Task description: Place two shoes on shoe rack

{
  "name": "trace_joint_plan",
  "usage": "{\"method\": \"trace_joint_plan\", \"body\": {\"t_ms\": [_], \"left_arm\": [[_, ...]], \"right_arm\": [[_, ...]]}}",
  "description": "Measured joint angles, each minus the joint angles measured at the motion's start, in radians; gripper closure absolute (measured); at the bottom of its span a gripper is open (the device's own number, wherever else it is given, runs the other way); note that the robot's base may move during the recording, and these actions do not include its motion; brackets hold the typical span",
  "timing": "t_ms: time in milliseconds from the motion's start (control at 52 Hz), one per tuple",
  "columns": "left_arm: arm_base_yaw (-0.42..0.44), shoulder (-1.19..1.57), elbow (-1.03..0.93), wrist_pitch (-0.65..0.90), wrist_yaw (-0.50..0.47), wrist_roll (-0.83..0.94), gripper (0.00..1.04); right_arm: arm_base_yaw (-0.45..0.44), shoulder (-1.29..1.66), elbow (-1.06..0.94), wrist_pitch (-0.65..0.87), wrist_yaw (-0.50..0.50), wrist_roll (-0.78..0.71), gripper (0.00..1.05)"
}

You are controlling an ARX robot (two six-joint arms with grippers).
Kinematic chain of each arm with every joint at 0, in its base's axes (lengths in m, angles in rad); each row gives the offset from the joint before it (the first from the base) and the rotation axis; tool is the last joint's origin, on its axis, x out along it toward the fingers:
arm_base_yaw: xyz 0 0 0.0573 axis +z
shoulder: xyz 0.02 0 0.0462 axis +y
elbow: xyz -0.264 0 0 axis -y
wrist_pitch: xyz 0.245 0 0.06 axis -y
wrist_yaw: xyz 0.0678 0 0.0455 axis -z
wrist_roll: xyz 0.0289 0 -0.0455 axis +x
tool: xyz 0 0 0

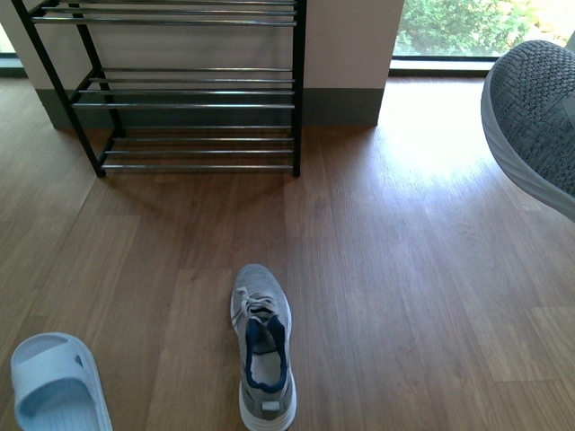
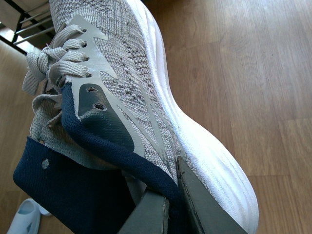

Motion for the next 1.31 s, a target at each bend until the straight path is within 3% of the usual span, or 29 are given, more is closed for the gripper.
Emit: {"method": "trace_joint_plan", "body": {"t_ms": [751,808,866,905,1020,1155,1309], "left_arm": [[-0.006,0.007,0.003,-0.011,-0.021,-0.013,0.09],[-0.093,0.126,0.077,-0.183,-0.219,-0.143,0.09],[-0.162,0.27,0.117,-0.188,-0.322,-0.233,0.09],[-0.2,0.358,0.132,-0.15,-0.335,-0.267,0.09],[-0.284,0.668,0.196,0.034,-0.329,-0.317,0.09],[-0.346,1.041,0.321,0.237,-0.249,-0.298,0.09],[-0.411,1.452,0.486,0.317,-0.149,-0.214,0.09]], "right_arm": [[0.001,0.0,0.0,0.0,0.0,0.0,1.04],[0.001,0.0,0.0,0.0,0.0,0.0,1.04],[0.001,0.0,0.0,0.0,0.0,0.0,1.04],[0.001,0.0,0.0,0.0,0.0,0.0,1.04],[0.001,0.0,0.0,0.0,-0.001,0.0,1.04],[0.001,0.0,0.0,0.0,0.0,0.0,1.04],[0.001,0.0,0.0,0.0,-0.001,0.0,1.04]]}}
